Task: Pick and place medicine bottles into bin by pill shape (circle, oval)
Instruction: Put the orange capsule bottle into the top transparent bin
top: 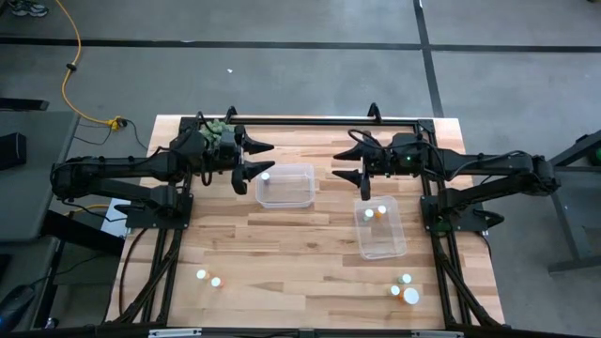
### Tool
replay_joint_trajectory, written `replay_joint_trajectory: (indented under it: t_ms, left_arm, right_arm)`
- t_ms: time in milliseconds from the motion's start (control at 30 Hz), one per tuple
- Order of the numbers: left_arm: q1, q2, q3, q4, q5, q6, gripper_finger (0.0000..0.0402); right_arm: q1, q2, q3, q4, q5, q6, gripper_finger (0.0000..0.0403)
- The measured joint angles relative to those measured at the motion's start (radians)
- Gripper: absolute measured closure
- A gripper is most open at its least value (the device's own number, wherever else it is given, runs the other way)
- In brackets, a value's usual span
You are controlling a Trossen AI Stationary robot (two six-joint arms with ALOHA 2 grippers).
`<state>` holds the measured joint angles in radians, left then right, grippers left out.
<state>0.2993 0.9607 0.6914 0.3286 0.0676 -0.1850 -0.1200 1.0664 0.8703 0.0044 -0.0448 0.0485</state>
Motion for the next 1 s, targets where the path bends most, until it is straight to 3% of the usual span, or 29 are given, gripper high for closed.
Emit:
replay_joint_trajectory:
  t_ms: [533,833,900,1000]
  left_arm:
    - [0.0,0.0,0.0,-0.004,0.0,0.013,0.017]
    - [0.0,0.0,0.0,-0.004,0.0,0.013,0.017]
    - [0.0,0.0,0.0,-0.004,0.0,0.013,0.017]
    - [0.0,0.0,0.0,-0.004,0.0,0.013,0.017]
  right_arm:
    - [0.0,0.0,0.0,0.001,0.01,0.005,0.0192]
    - [0.01,0.0,0.006,-0.006,0.011,0.164,0.0192]
    - [0.031,0.001,0.051,-0.114,0.014,0.212,0.0192]
    - [0.086,0.003,0.158,-0.41,0.012,0.227,0.0192]
